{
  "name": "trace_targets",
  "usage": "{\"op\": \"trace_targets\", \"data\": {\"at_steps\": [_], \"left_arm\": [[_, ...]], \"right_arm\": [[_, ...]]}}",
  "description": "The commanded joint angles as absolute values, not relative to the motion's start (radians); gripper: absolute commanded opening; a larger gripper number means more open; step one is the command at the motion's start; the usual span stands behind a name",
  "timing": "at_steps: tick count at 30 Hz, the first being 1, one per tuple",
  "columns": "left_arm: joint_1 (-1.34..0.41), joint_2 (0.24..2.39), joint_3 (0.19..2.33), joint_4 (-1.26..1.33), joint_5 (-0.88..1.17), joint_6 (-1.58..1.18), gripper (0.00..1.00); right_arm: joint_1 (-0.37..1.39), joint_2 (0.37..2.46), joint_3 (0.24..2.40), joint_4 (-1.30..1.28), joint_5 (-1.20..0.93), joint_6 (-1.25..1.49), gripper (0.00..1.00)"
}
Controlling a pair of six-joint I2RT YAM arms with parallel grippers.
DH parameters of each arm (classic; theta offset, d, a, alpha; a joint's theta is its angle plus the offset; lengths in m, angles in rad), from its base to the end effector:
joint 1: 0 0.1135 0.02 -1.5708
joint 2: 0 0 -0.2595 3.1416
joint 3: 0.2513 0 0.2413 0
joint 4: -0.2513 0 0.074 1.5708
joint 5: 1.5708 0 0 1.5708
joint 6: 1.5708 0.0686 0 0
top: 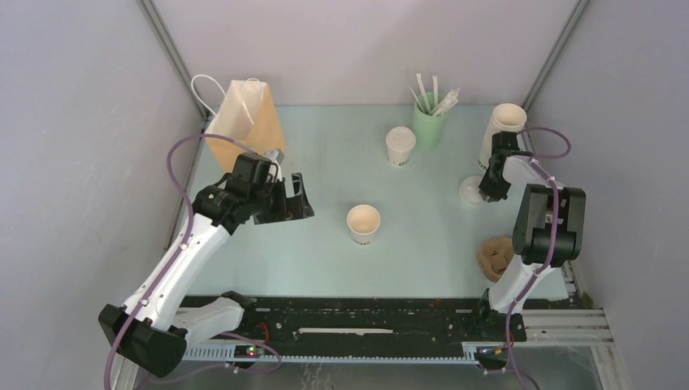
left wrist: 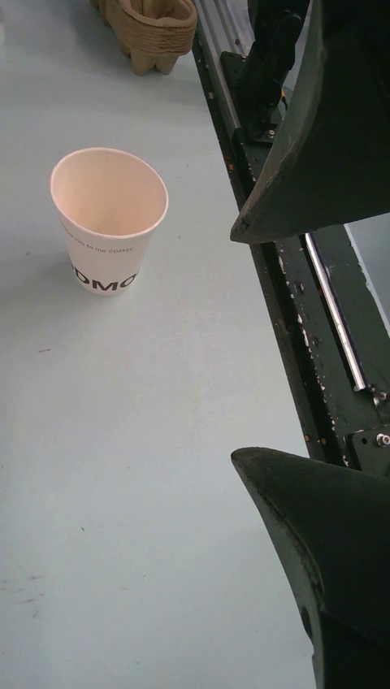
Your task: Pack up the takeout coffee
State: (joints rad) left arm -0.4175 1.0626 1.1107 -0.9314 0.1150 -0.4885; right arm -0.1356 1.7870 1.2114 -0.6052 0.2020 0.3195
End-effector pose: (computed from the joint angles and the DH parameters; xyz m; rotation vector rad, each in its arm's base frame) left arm 0.1929 -0.0942 0.3015 -0.0376 2.5220 -0.5256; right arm 0.3529 -0.0620 0.1595 0.6684 2.6443 -0.2257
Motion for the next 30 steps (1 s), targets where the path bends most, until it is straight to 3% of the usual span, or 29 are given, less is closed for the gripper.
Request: {"op": "trace_targets", "data": {"at_steps": [1, 16, 30], "left_arm": [[-0.411, 1.055, 1.169, -0.923, 0.109, -0.469, 1.00], [-0.411, 1.047, 1.163, -0.923, 0.112, -0.467, 1.00], [-0.411, 1.049, 1.165, -0.924, 0.110, -0.465, 1.00]], "right_arm": [[-0.130, 1.745, 1.211, -0.578, 0.223, 0.315, 0.21], [-0.130, 1.725, 1.213, -0.586, 0.225, 0.312, 0.24], [-0.130, 1.727, 1.213, -0.585, 0.222, 0.311, 0.09]]}}
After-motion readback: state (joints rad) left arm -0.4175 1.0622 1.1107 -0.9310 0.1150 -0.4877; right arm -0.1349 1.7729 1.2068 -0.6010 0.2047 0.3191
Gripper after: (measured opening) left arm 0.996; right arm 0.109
